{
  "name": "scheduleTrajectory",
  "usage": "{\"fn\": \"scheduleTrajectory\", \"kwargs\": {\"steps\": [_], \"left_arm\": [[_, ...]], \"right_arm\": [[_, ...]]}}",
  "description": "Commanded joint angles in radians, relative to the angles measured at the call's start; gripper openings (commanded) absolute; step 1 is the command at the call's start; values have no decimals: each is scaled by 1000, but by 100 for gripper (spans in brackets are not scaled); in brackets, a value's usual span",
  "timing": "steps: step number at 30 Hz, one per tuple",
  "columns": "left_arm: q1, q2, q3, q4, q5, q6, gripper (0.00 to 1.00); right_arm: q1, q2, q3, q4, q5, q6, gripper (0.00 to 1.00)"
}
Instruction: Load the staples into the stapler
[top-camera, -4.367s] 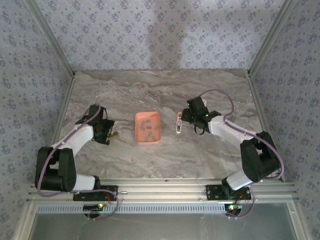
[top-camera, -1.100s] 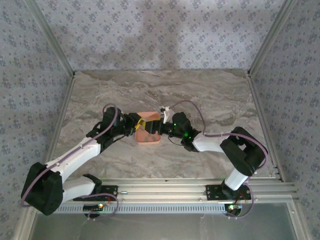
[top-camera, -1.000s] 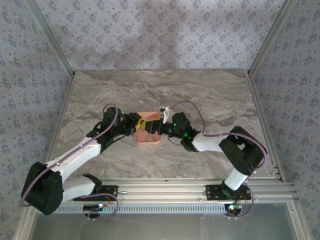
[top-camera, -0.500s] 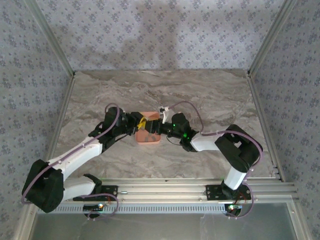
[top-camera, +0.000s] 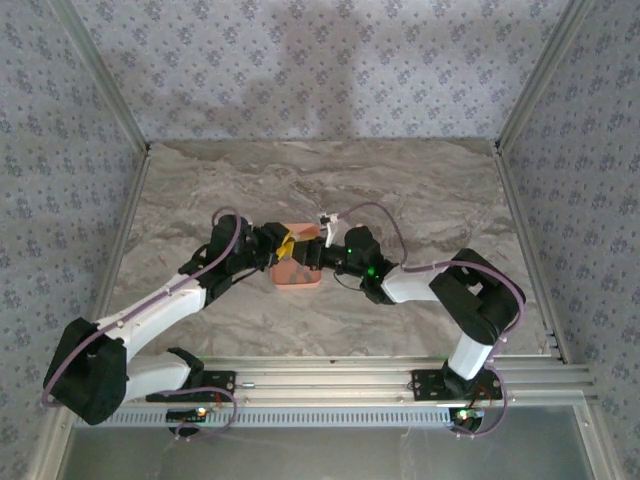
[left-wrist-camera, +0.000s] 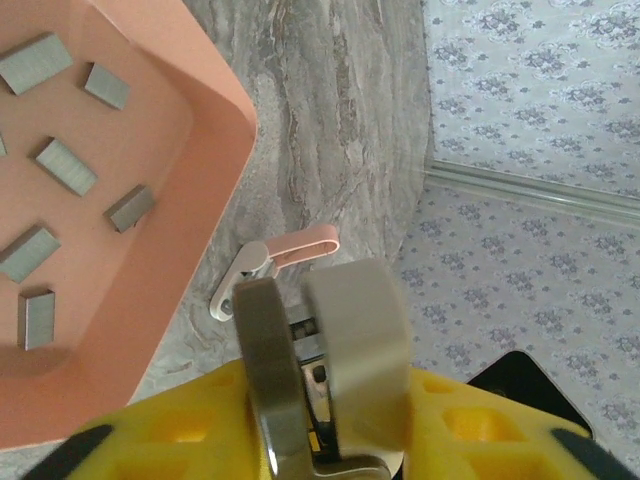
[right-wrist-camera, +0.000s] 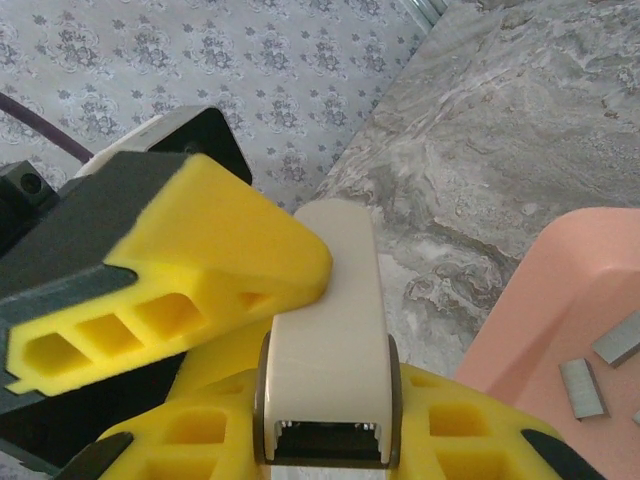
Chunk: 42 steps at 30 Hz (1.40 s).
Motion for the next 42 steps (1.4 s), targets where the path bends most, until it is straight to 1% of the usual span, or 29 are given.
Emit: {"fn": "scheduleTrajectory", "kwargs": {"steps": [1, 5, 10, 13, 18, 19, 24, 25, 33, 37, 42], "left_arm": [[-5, 0, 0, 1, -17, -13, 41], [-5, -5, 2, -24, -26, -6, 52], [-5, -10, 6, -46, -30, 5, 68], [-5, -10, 6, -55, -30, 9, 75], [-5, -13, 6, -68, -37, 20, 84], [-5, -17, 8, -77, -40, 21, 89], [-5, -26, 8, -90, -59, 42, 93], [-5, -29, 10, -99, -63, 46, 98], [-5, -37, 18, -111, -86, 159, 99], [-5, -36, 29, -138, -93, 252, 98], [-5, -49, 4, -70, -73, 365, 98]], "right_arm": [[-5, -11, -16, 36, 0, -38, 14], [-6, -25, -30, 24, 9, -55, 13], [-9, -49, -47, 0, 20, -76, 12], [-14, -58, -57, -8, 24, -84, 12], [-18, -75, -74, -7, 40, -93, 11], [-19, -78, -80, -6, 41, -94, 11], [-32, -100, -104, -13, 42, -96, 11], [-35, -107, -109, -18, 42, -95, 11], [-74, -165, -152, -49, 39, -153, 10], [-99, -214, -176, -84, 25, -181, 10], [-135, -289, -205, -144, 2, -246, 10]]}}
